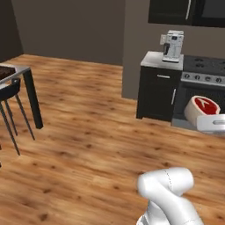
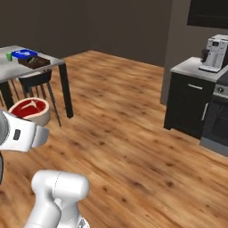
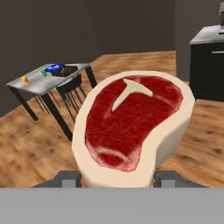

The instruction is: Gather the cucumber and squash from the fridge and place them on a tray on the dining counter. Then gather the steak and chicken drumstick from the fridge and place them on the other tray.

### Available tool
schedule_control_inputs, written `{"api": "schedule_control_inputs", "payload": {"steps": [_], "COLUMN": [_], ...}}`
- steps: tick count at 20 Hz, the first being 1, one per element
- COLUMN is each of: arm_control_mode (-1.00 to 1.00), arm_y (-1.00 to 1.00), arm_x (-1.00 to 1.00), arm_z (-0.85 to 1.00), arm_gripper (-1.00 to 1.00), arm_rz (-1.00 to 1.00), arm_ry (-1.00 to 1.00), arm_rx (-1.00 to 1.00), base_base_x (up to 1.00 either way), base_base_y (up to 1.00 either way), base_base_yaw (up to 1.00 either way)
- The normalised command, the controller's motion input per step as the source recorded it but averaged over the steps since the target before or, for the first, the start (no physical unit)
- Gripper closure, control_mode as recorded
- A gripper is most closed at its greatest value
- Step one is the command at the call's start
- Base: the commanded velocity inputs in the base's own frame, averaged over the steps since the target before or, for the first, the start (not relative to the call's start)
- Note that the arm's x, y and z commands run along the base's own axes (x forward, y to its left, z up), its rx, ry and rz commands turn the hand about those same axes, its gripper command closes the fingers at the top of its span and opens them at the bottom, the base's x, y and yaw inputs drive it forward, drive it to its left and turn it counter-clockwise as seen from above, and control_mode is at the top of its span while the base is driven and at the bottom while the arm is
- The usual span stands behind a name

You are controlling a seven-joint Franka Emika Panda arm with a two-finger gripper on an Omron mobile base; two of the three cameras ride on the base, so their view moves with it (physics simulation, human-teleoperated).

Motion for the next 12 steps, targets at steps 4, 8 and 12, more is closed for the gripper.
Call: {"api": "schedule_control_inputs", "payload": {"steps": [4, 8, 12], "arm_control_mode": [1.00, 1.00, 1.00], "arm_y": [0.00, 0.00, 0.00], "arm_x": [0.00, 0.00, 0.00], "arm_z": [0.00, 0.00, 0.00], "arm_gripper": [1.00, 1.00, 1.00], "arm_rz": [0.00, 0.00, 0.00], "arm_ry": [0.00, 0.00, 0.00], "arm_rx": [0.00, 0.00, 0.00], "base_base_x": [1.00, 1.00, 1.00], "base_base_y": [1.00, 0.62, -0.14], "base_base_yaw": [-0.15, -0.05, 0.27]}}
